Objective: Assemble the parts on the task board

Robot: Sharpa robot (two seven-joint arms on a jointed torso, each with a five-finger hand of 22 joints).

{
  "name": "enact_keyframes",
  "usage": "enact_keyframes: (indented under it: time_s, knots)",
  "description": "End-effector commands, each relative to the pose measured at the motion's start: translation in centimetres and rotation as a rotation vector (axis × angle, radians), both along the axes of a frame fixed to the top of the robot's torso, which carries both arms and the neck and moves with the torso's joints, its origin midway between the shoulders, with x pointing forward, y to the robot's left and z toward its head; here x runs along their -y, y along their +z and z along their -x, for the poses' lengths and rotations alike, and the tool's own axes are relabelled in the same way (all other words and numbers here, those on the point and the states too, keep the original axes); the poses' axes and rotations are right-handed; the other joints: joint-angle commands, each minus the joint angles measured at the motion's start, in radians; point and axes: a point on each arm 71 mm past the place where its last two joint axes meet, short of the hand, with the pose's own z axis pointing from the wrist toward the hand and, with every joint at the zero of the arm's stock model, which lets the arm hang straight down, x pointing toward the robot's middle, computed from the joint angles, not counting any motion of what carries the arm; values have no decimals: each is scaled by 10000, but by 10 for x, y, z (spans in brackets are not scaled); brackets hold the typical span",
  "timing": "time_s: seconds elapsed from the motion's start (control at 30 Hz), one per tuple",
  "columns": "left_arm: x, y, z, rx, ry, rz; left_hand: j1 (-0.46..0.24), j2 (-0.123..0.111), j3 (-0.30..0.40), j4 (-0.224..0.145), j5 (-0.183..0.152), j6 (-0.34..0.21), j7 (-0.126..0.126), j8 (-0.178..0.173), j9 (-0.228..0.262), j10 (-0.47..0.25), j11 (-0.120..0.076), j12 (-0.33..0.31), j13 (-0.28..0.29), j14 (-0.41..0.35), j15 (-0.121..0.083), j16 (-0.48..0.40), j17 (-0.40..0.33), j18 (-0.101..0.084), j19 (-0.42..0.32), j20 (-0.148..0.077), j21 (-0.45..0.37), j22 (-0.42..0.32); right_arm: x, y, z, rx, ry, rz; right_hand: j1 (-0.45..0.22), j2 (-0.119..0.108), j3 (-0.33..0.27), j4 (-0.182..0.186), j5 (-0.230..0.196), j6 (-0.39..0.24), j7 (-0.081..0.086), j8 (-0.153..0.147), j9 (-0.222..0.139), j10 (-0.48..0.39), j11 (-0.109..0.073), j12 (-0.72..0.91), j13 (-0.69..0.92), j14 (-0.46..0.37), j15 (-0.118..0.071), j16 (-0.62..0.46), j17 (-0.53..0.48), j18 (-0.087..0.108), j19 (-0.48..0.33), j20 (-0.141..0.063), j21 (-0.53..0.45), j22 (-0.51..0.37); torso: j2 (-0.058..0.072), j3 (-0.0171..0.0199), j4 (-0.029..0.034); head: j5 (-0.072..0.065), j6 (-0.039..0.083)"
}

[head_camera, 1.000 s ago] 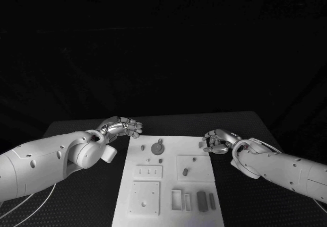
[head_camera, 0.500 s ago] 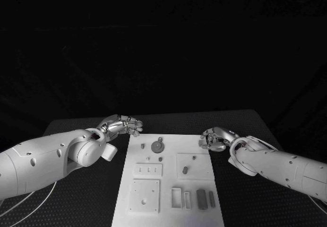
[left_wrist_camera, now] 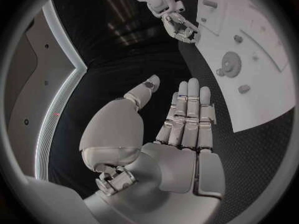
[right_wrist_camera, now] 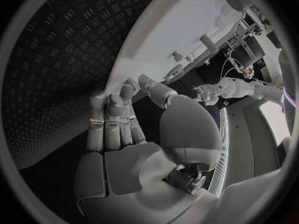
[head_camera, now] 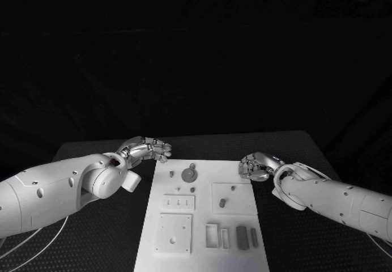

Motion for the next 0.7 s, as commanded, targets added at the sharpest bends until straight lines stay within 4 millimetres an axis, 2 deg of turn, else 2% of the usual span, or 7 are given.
enact_keyframes:
  time_s: [0.03,0.7]
  knots:
    - [3,1,1,52,-191,87,-20,40,-50,-14,-39,17,54,-50,13,-90,11,-40,-2,-15,9,-70,15,144,-43,7,50,-12,-2,-1,0,-102,169,-18,17,114,45,-46,-39,451,320,42,17,-7,-53,50,-10,-22,-45,43,6,222,-14,-32,30,165,-5,4,-2,6,-14]
    - [2,1,1,43,-178,80,-26,42,-52,-9,-39,15,60,-56,18,-95,14,-43,2,-14,10,-75,20,142,-45,9,57,-19,-4,-3,-1,-90,140,6,30,366,109,-151,-80,991,258,235,29,38,-108,113,-51,-1,-90,95,15,222,10,-52,86,170,-9,6,3,34,-30]
